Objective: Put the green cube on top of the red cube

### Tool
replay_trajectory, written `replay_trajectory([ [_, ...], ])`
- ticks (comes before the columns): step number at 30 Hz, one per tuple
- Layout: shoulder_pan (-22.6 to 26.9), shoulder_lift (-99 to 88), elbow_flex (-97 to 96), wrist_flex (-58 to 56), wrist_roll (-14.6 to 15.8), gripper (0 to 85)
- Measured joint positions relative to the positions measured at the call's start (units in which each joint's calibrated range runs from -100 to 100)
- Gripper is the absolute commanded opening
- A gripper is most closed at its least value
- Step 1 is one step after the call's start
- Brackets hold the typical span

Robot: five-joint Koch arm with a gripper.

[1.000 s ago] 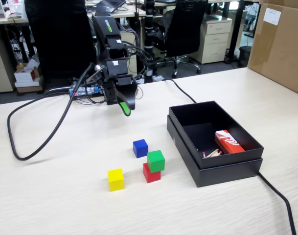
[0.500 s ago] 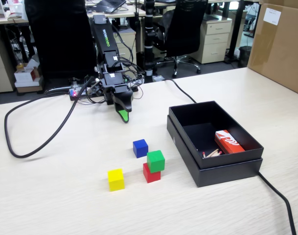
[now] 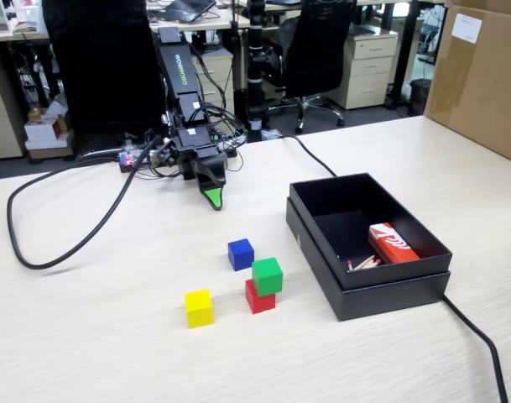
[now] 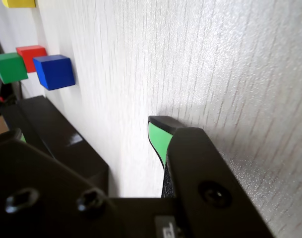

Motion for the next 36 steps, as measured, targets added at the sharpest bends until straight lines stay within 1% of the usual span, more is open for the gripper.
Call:
replay_trajectory([
  [36, -0.3, -0.4, 0.0, -1.2, 0.0, 48.8],
])
